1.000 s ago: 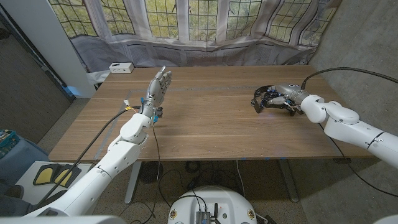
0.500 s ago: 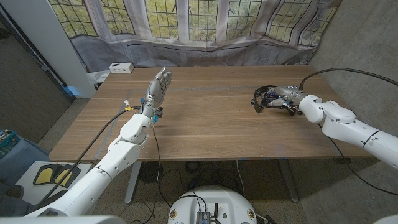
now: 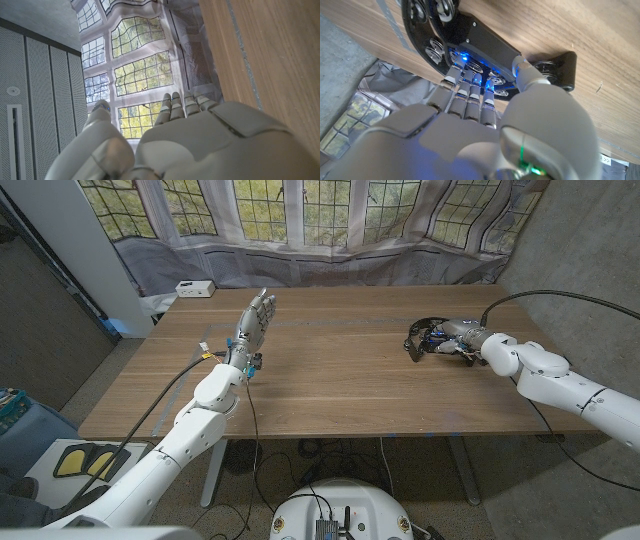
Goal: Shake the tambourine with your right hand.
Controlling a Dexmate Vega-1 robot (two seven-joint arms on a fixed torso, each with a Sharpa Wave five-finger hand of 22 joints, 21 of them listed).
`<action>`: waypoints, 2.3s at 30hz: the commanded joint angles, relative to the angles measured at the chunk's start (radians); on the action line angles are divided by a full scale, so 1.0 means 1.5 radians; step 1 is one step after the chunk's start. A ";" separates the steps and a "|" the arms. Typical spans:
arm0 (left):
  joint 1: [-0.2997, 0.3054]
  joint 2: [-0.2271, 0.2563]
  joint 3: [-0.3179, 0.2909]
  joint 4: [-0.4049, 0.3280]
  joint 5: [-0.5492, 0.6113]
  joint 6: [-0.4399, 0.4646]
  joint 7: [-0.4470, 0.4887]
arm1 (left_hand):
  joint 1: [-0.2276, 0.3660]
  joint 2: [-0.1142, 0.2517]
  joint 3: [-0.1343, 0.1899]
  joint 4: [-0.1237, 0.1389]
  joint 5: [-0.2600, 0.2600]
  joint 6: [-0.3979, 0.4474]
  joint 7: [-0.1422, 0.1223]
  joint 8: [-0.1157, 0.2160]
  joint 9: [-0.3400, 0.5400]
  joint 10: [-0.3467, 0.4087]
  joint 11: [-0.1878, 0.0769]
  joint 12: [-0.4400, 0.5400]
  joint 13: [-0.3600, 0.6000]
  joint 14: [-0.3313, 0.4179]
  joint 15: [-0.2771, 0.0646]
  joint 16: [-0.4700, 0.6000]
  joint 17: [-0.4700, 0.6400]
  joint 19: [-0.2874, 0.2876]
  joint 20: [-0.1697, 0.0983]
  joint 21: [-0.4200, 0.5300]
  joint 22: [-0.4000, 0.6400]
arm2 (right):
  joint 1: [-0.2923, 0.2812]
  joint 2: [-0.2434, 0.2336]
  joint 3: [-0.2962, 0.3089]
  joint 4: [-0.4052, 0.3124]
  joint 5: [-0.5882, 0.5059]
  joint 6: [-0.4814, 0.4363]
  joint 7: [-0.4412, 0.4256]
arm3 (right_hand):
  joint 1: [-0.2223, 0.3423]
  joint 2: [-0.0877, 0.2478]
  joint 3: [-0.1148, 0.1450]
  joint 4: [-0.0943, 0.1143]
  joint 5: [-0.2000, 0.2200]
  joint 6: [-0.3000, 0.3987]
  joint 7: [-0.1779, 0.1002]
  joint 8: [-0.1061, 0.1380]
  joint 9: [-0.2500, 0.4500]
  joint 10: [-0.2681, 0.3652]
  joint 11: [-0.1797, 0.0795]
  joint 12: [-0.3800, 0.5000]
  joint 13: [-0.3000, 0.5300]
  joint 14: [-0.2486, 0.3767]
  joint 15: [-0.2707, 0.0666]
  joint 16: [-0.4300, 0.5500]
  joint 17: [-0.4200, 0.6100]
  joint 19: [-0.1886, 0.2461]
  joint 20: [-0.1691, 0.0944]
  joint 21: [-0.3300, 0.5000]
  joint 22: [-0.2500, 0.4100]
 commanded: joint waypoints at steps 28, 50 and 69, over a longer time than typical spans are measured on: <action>0.006 0.004 0.000 -0.020 0.007 0.012 0.015 | 0.002 0.004 0.001 -0.003 -0.002 0.007 -0.003 -0.001 0.002 0.002 -0.003 -0.002 0.002 0.001 -0.002 0.000 0.004 -0.005 0.004 0.001 0.003 | 0.040 0.033 -0.043 0.082 -0.038 0.032 -0.013 | 0.091 0.001 -0.004 0.007 -0.001 0.070 -0.019 0.008 0.003 0.065 -0.019 0.014 0.000 0.073 -0.026 0.025 0.009 0.101 -0.040 0.012 0.001; 0.004 0.001 0.000 -0.013 0.005 0.016 0.018 | 0.002 0.004 0.001 -0.003 -0.002 0.008 -0.002 -0.001 0.002 0.003 -0.003 -0.002 0.002 0.001 -0.002 0.000 0.004 -0.006 0.005 0.001 0.004 | 0.061 0.053 -0.068 0.124 -0.064 0.039 -0.043 | 0.172 0.060 -0.035 0.023 0.001 0.182 -0.054 0.024 0.004 0.154 -0.037 0.022 -0.002 0.156 -0.076 0.087 0.054 0.198 -0.091 0.030 0.006; -0.010 -0.007 0.009 0.008 0.000 0.016 0.006 | 0.001 0.005 0.001 -0.004 -0.002 0.008 -0.002 -0.001 0.002 0.000 -0.003 -0.003 0.002 0.000 -0.003 -0.001 0.004 -0.007 0.005 0.000 0.004 | 0.038 0.045 -0.056 0.094 -0.089 0.022 -0.111 | 0.207 0.105 0.018 0.043 0.005 0.320 -0.058 0.037 0.001 0.285 -0.040 0.033 -0.005 0.307 -0.108 0.115 0.062 0.296 -0.106 0.079 0.012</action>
